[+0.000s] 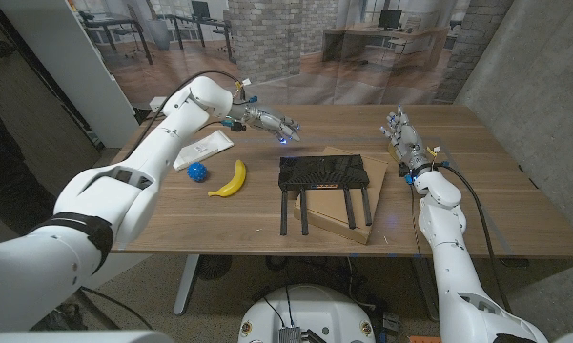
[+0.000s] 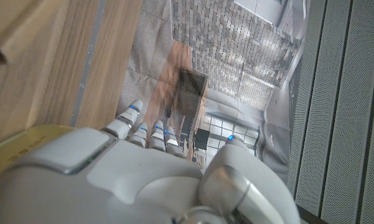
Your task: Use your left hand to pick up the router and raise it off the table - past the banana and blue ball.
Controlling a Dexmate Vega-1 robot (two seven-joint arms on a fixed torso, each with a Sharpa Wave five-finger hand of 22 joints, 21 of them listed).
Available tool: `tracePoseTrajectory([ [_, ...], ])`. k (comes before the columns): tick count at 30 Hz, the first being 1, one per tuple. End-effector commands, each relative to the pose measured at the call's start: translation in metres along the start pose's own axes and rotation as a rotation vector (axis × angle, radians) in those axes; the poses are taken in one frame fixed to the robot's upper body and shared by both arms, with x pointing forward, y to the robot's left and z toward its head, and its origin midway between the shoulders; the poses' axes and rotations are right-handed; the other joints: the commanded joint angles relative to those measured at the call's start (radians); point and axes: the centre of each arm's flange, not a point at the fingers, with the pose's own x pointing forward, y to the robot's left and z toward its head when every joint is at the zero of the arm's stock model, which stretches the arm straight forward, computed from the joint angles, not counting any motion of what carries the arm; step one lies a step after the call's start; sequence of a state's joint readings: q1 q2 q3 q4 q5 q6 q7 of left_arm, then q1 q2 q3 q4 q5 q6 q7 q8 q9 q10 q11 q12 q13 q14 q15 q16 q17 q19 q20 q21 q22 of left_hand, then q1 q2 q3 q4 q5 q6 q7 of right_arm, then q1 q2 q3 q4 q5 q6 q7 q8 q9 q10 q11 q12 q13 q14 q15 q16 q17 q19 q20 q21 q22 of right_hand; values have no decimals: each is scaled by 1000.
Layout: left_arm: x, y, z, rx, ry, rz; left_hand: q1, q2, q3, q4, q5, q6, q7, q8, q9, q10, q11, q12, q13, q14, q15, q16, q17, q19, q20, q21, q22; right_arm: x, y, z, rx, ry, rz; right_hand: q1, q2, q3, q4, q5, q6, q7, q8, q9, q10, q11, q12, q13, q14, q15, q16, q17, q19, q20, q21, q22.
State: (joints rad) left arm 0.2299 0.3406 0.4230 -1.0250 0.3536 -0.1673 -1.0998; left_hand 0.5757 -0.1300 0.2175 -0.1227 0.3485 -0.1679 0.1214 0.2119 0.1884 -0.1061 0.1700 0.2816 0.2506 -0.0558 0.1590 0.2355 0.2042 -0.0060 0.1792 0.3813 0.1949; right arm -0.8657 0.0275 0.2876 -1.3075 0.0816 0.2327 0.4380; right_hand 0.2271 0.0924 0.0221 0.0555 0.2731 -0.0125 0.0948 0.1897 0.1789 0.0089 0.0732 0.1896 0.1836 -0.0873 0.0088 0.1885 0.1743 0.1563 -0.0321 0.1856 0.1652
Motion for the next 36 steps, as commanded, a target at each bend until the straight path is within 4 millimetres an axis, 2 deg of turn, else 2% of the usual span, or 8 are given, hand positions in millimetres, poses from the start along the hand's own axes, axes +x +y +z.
tracePoseTrajectory([
  [1,6,5,1,1,24,-73,12,-1,-8,-1,6,-9,87,6,1,4,-3,1,2,1,8,-6,0,4,7,2,4,2,1,-1,3,-2,-4,-2,-3,-3,1,0,8,1,1,3,5,2,0,3,2,2,3,5,8,2,4,5],
  [7,7,6,-1,-6,45,-110,15,1,-12,1,8,1,86,7,2,17,-2,5,1,13,7,-3,-1,13,6,3,3,3,1,-1,2,-3,-6,-3,-3,-4,1,0,8,2,1,3,5,1,0,3,2,3,3,5,7,2,4,5],
  [14,10,11,-1,-8,81,-172,9,5,-34,12,11,58,86,17,2,90,0,28,0,76,5,14,0,49,5,10,4,6,3,-2,8,-3,3,-3,-3,-5,1,0,8,1,1,3,6,1,0,3,2,3,3,5,7,1,4,5],
  [27,17,21,-5,-56,69,-197,12,13,-47,18,12,100,85,23,2,138,-2,42,-1,119,0,24,1,81,7,19,7,8,3,-5,11,1,-7,-8,-4,-7,3,0,6,2,0,3,3,1,-1,3,0,4,2,6,6,2,3,5],
  [29,18,22,-6,-79,63,-181,14,16,-52,19,12,104,87,19,2,166,-16,51,-1,143,-12,31,2,86,5,19,7,8,3,-5,9,0,-9,-8,-4,-8,4,0,6,2,0,3,2,1,-1,3,0,5,2,6,6,2,3,5],
  [36,22,24,-10,-122,82,-150,22,23,-61,21,12,158,82,31,3,216,-21,65,-1,192,-21,44,2,111,2,25,8,7,3,-4,12,-4,-15,-10,-3,-9,5,0,5,2,0,3,2,1,-1,3,0,4,2,6,5,2,3,5],
])
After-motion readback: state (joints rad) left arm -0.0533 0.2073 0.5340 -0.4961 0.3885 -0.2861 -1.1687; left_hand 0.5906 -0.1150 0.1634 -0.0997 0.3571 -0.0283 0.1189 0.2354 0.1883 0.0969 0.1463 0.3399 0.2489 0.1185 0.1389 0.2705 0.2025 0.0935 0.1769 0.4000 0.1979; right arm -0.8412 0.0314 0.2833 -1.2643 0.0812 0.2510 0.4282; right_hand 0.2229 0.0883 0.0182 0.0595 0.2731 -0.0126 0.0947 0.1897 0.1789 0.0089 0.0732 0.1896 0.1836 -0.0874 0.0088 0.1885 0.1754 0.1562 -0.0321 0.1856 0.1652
